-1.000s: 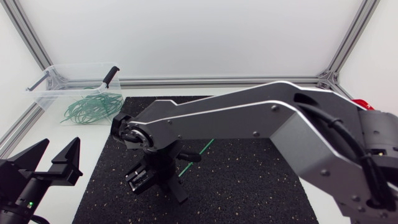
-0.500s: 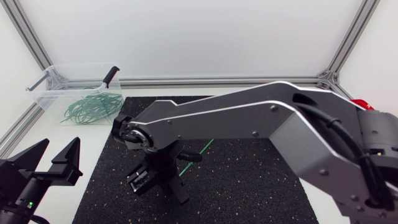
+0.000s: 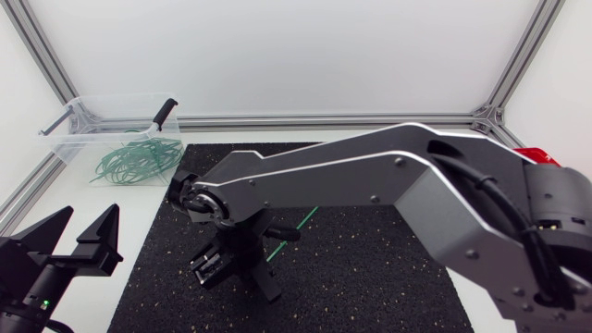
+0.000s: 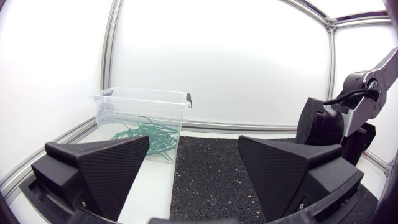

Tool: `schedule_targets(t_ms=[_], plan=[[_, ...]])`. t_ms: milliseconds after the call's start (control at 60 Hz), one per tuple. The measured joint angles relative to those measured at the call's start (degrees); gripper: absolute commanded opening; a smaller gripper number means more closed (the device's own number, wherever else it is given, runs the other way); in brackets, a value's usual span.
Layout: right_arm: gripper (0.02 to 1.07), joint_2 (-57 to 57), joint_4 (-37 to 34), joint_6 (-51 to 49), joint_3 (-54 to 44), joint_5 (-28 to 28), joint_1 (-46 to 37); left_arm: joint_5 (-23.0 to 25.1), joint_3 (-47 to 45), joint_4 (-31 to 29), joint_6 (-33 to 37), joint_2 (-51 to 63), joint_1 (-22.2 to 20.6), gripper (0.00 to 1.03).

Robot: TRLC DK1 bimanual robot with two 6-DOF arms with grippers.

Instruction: Take a green cable tie from the red box, thread the tail through the head to close it, then place it in the transparent bin on the left.

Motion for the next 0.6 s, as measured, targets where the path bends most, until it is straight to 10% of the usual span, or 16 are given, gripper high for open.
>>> schedule_targets(t_ms=[600], plan=[[0.08,1.95,-2.75,-0.17,3.91,-1.11,-0.81,0.0,0.0,0.0,0.0,0.0,0.0,1.0]])
